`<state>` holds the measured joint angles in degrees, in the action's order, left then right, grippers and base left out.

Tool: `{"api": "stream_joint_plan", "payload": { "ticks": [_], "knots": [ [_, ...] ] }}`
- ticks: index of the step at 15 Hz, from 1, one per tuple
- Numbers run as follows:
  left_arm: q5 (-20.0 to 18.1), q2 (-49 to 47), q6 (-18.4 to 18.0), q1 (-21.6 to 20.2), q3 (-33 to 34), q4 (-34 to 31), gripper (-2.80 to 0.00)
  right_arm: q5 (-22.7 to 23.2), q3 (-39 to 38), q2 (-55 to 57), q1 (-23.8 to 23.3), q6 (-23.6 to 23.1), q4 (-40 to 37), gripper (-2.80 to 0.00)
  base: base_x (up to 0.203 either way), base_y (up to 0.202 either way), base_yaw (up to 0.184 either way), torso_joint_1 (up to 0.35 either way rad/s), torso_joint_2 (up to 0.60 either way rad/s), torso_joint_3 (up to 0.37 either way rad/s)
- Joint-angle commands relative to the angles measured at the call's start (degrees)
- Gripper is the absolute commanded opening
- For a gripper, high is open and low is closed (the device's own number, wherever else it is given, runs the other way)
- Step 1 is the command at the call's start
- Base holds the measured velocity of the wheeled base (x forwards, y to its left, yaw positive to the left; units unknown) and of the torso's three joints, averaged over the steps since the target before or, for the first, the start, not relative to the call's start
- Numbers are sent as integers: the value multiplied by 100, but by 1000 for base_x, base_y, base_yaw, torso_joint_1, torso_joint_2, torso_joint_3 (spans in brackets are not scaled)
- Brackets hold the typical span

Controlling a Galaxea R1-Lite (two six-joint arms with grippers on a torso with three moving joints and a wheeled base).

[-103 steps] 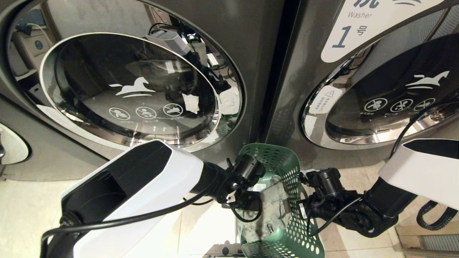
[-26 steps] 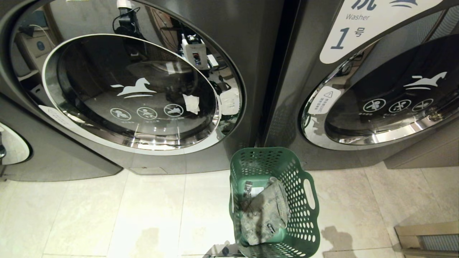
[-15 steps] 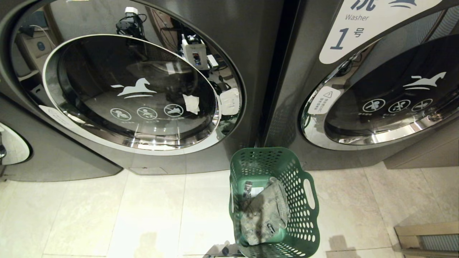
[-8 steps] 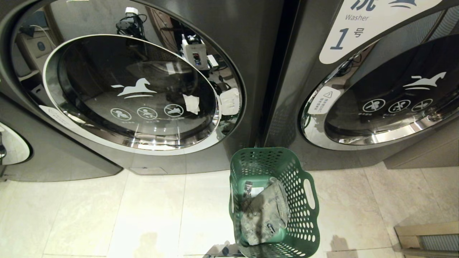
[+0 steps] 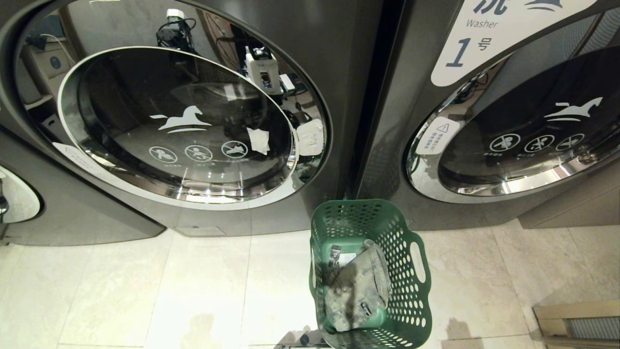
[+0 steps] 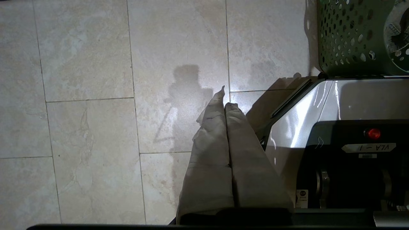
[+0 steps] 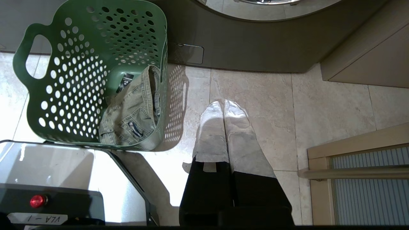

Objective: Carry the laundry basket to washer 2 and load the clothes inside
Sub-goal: Open the lid of the washing machine

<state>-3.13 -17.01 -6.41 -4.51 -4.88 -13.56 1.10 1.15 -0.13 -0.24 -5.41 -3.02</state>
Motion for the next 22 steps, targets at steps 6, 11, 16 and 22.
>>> {"api": "stream_joint_plan", "payload": {
  "ticks": [6, 11, 16, 22],
  "knots": [
    [-29, 121, 8, 136, -5, 2, -280, 5, 0, 5, -2, -4, -1, -280, 0, 0, 0, 0, 0, 0],
    [-23, 628, 31, 570, 2, 13, -280, 5, 0, 5, -2, -4, 3, -280, 0, 0, 0, 0, 0, 0],
    [104, 1711, 128, 500, 9, 32, -280, 5, 0, 5, -2, -4, 3, -280, 0, 0, 0, 0, 0, 0],
    [130, 1718, 228, 495, 13, 39, -280, 5, 0, 5, -2, -13, 3, -280, 0, 0, 0, 0, 0, 0]
  ]
}}
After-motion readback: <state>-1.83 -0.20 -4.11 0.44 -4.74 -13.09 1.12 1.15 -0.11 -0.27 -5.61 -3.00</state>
